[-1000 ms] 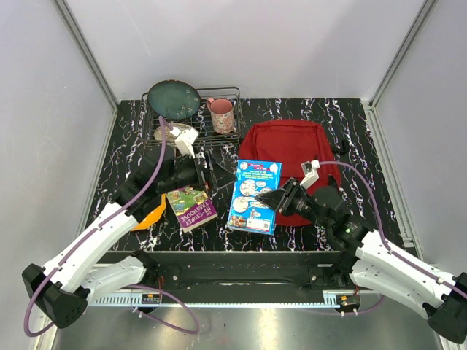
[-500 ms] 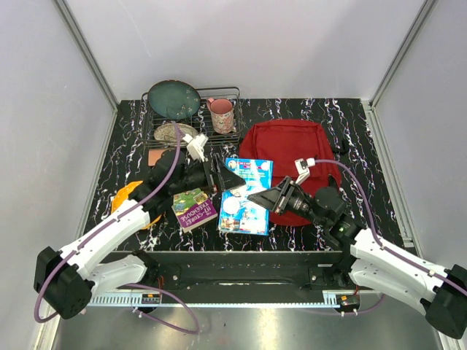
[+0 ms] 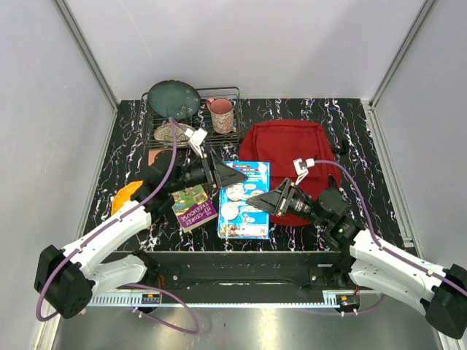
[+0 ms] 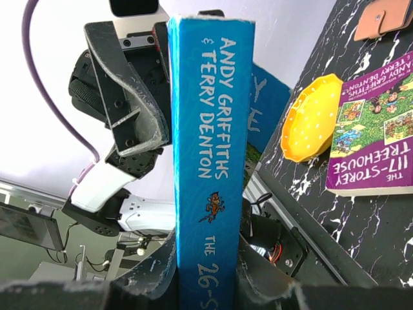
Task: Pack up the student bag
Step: Pick up the book from the center of the board.
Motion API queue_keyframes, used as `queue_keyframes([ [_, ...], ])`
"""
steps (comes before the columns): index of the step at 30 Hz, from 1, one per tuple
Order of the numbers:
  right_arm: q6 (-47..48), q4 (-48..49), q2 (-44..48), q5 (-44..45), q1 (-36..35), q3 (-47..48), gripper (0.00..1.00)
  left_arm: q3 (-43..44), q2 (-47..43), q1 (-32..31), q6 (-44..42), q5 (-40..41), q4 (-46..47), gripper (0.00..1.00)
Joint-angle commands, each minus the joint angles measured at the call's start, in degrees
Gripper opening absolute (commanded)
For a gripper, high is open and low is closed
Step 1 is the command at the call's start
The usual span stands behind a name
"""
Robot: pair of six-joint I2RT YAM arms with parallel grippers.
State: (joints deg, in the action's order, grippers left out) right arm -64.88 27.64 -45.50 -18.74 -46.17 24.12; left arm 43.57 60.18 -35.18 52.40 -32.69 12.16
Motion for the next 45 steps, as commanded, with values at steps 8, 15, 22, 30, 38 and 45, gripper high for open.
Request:
queue_keyframes([
  [8,3.44,-9.34,3.22,3.52,-0.32,5.48,0.17,1.69,0.2,0.37,-0.37,-2.05,3.15,0.0],
  [15,4.61,-32.85,6.99,21.08,-0.32,11.21,0.8,2.57,-6.12,1.95,2.61,19.83,-8.11,0.0],
  [22,0.03,-30.14,11.04,20.69,-0.5,4.72,1.0,1.87,-8.06,3.89,12.27,31.54,-7.06,0.0],
  [30,-2.27,-18.68,8.15,20.59,-2.08,1.02,1.0,-0.33,-8.33,3.89,15.27,35.41,-3.55,0.0],
  [38,-1.91,-9.89,-1.24,19.62,-1.99,3.21,1.0,-3.05,-7.27,3.8,19.05,34.01,1.01,0.0],
  [45,-5.08,1.62,-7.59,17.16,-1.99,1.89,0.97,-3.67,-5.43,3.8,20.98,33.04,4.45,0.0],
])
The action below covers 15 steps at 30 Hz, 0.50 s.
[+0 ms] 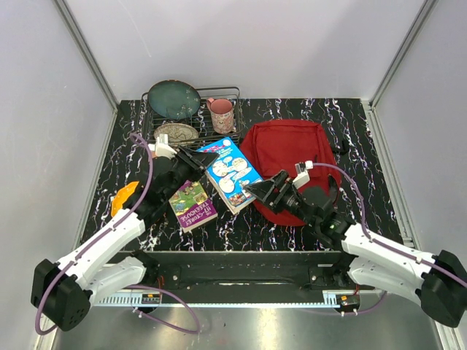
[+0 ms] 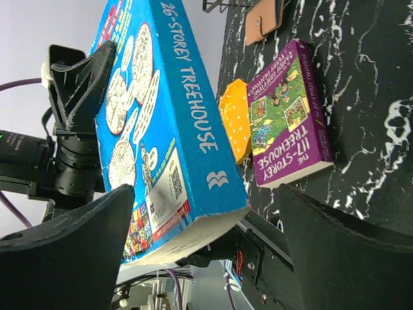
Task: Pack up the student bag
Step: Pick up the book from the center of the board.
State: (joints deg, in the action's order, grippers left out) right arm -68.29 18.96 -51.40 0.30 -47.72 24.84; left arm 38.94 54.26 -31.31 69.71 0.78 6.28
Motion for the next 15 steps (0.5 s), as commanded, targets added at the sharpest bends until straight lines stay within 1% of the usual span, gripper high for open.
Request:
queue_keyframes([
  [1,-1.76,11.35,-2.56,-2.31,-0.53,1.35,0.89,0.88,0.76,-0.15,3.85,-1.9,10.76,0.0],
  [4,-2.54,13.98,-3.71,-3.45,-0.44,1.27,0.74,0.0,1.37,-0.85,3.94,-1.48,11.73,0.0],
  [5,-2.98,14.78,-3.88,-3.72,-0.44,1.0,0.64,-0.52,1.55,-1.12,4.03,-1.39,11.91,0.0],
  [8,-4.39,16.54,-3.62,-3.72,-0.44,-0.32,0.52,-1.4,1.81,-1.39,4.11,-1.3,12.96,0.0],
  [12,-4.66,16.29,-2.4,-2.93,-0.44,-1.02,0.52,-2.11,2.34,-2.18,4.55,-1.3,14.19,0.0],
  [14,-4.31,16.11,-2.13,-2.93,-0.44,-0.67,0.54,-2.37,2.69,-3.05,4.82,-1.39,14.98,0.0],
  [15,-4.22,15.67,-2.04,-2.76,-0.44,-0.58,0.53,-2.46,2.87,-3.32,4.82,-1.3,15.16,0.0],
])
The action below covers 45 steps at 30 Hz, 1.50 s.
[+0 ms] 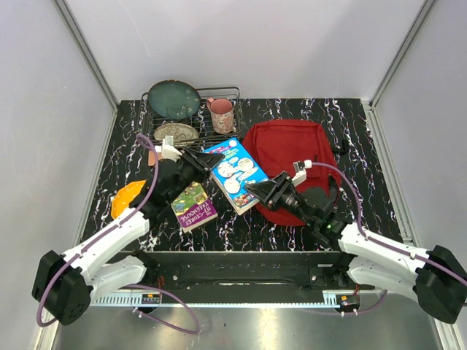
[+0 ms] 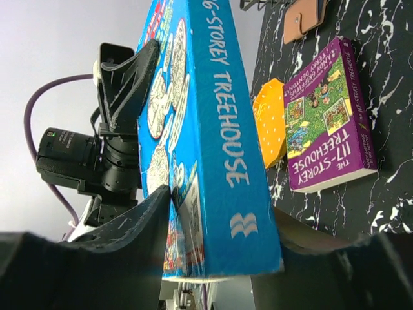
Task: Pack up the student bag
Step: Pick up the book from the center of the board, then place the book in the student bag.
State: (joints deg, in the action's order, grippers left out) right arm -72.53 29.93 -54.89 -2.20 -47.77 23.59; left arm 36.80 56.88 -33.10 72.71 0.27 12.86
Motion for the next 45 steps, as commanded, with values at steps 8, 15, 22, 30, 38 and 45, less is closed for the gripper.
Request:
queue_keyframes([
  [8,7.04,-16.26,11.45,10.78,-0.4,5.22,0.0,3.8,0.69,-2.05,-6.06,-3.08,3.24,0.64],
  [15,4.33,-61.42,33.95,45.74,-0.4,11.55,0.0,14.79,6.48,-2.84,-29.96,-10.28,-10.93,0.99],
  [22,-8.57,-91.59,42.68,63.44,-0.48,21.55,0.0,30.57,22.09,-14.43,-47.11,-14.08,-18.64,0.99],
  [30,-30.63,-123.06,37.32,71.54,-0.4,33.17,0.0,46.25,38.47,-22.88,-60.48,-14.07,-26.92,0.99],
  [38,-30.31,-122.66,40.65,70.49,-0.4,33.36,0.0,54.87,50.68,-26.48,-65.66,-16.1,-28.06,0.99],
  [45,-27.22,-118.53,45.22,67.59,-0.4,31.25,0.0,59.0,56.58,-28.68,-67.08,-16.53,-29.04,0.99],
])
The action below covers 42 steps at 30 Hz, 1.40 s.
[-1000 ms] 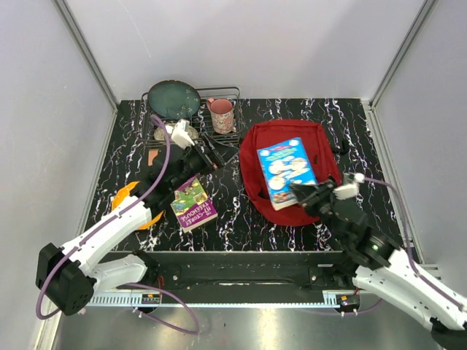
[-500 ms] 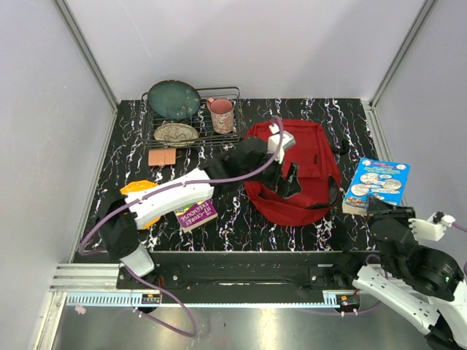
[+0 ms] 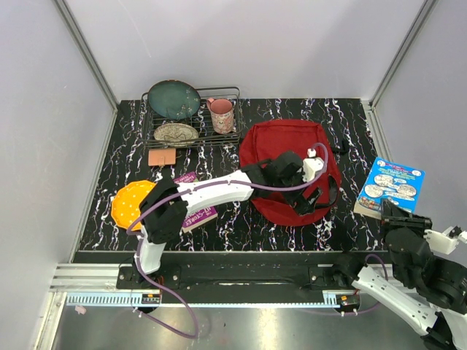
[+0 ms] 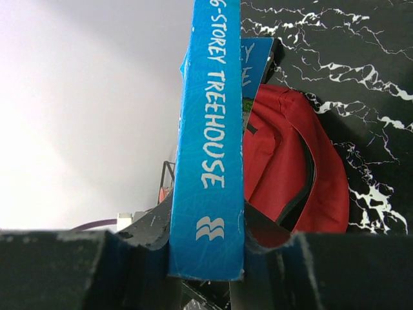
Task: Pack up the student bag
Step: Place the book in the student bag.
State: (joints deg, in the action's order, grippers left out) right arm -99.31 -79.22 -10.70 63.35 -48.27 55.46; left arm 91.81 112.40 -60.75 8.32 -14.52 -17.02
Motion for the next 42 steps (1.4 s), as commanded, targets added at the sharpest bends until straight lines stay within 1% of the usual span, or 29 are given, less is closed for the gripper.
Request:
queue_keyframes([
  [1,-0.19,-8.94,1.12,1.69,0.11,-0.79,0.0,4.25,1.94,-1.12,-2.78,-1.65,0.84,0.99],
  [5,1.48,-6.74,1.12,0.46,0.11,-1.85,0.0,5.66,4.49,-1.39,-2.95,-0.6,0.84,0.99],
  [9,2.98,-4.37,1.21,-0.86,0.11,-2.64,0.0,8.81,7.21,-1.48,-2.52,3.0,-0.55,0.99],
  [12,3.42,-4.19,1.64,-1.91,0.11,-3.25,0.0,9.61,7.92,-1.48,-1.9,5.03,-0.48,0.92],
  [16,3.16,-4.1,3.14,-3.14,0.11,-4.05,0.0,9.97,8.8,-1.48,-1.55,5.56,-0.91,0.71],
  [18,3.24,-4.1,4.01,-3.58,0.11,-4.57,0.0,9.62,8.8,-1.48,-1.02,6.34,-1.18,0.51],
  [19,3.42,-4.1,4.28,-3.76,0.11,-4.66,0.0,9.35,8.45,-1.48,-0.93,6.7,-1.09,0.4],
  [20,3.51,-4.1,4.54,-3.94,0.11,-4.75,0.0,9.18,8.28,-1.48,-0.67,7.31,-1.18,0.19],
  [21,3.51,-4.19,4.89,-4.46,0.11,-5.01,0.0,9.35,8.1,-1.48,-0.41,9.49,-1.79,0.1],
  [22,4.03,-4.19,4.99,-4.73,0.11,-5.1,0.0,9.44,7.75,-1.48,-0.15,10.65,-2.23,0.03],
  [23,4.38,-4.19,5.16,-5.16,0.11,-5.1,0.0,9.7,7.31,-1.39,0.03,12.14,-3.28,0.0],
  [24,4.65,-4.1,5.25,-5.86,0.11,-5.19,0.0,10.75,6.96,-1.3,0.12,13.63,-4.07,0.0],
  [25,5.52,-4.01,5.42,-6.31,0.11,-5.1,0.0,11.63,6.26,-1.21,0.12,16.78,-5.04,0.0],
  [27,7.1,-2.96,6.21,-7.88,0.11,-5.28,0.0,14.26,4.86,-0.6,0.3,18.91,-7.32,0.0],
  [29,8.51,-1.82,7.27,-9.47,0.11,-5.45,0.0,15.5,3.45,0.36,0.3,19.53,-8.12,0.0],
  [32,10.27,-1.02,10.25,-14.46,0.02,-6.07,0.0,17.08,0.64,1.42,0.82,20.5,-8.03,0.0],
  [33,10.27,-1.11,9.65,-15.44,0.11,-5.11,0.0,18.04,-0.33,1.69,0.91,20.67,-8.12,0.0],
  [34,12.88,-0.68,9.64,-16.5,0.11,-4.75,0.0,18.58,-0.77,1.86,1.0,20.85,-8.03,0.0],
  [37,17.63,2.66,9.91,-20.1,0.11,-4.31,0.0,20.33,-1.83,2.13,0.91,22.08,-8.65,0.0],
  [39,20.98,6.61,9.91,-22.21,0.11,-4.31,0.0,22.17,-2.18,2.22,1.17,23.04,-10.23,0.0],
  [40,24.04,8.19,9.91,-22.83,0.11,-4.48,0.0,22.44,-2.36,2.39,1.35,23.4,-10.4,0.0],
  [42,26.78,12.76,9.82,-24.67,0.11,-5.27,0.0,22.71,-3.23,2.92,3.01,22.96,-10.49,0.0],
])
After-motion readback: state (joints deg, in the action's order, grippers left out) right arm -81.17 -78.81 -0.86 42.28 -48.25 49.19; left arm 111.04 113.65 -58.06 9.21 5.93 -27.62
